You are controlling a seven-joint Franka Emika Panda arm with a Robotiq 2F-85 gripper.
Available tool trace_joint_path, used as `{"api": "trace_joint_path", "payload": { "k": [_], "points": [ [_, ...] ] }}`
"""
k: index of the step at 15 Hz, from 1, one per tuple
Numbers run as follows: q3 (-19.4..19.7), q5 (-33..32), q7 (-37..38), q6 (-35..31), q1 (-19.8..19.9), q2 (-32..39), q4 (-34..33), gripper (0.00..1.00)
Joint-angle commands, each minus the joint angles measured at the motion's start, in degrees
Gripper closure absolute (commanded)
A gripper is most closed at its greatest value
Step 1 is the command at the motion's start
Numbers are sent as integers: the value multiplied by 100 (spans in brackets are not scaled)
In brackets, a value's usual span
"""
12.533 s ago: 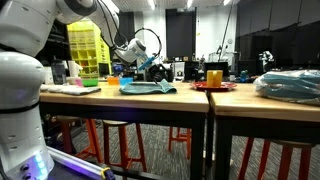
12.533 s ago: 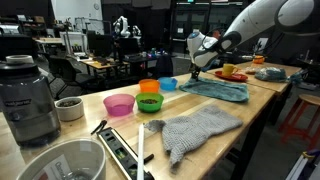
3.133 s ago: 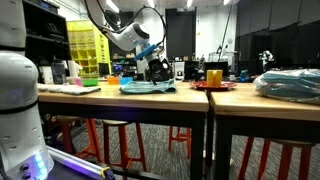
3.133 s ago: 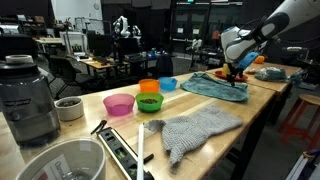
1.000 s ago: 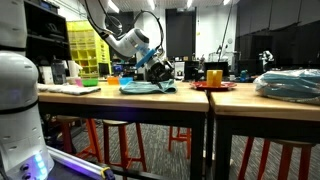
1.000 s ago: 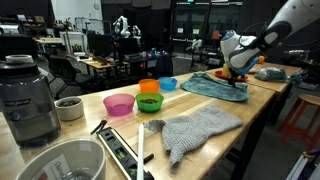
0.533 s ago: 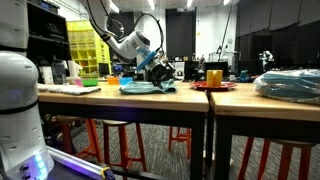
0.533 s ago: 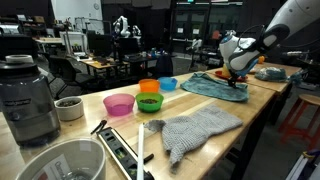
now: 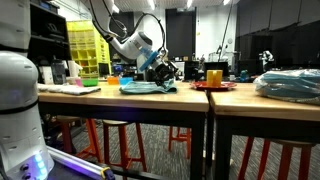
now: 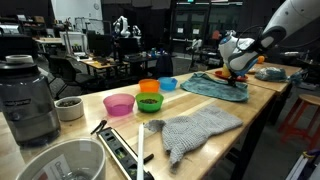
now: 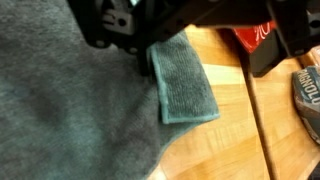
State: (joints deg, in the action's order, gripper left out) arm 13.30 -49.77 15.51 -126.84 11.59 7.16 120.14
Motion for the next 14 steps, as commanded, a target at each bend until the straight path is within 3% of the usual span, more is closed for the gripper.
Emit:
{"api": "trace_joint_path", "payload": {
  "k": [1, 14],
  "points": [
    [53, -301, 278, -37, 12, 153, -195, 0],
    [251, -671, 846, 49, 70, 479, -658, 0]
  ]
}}
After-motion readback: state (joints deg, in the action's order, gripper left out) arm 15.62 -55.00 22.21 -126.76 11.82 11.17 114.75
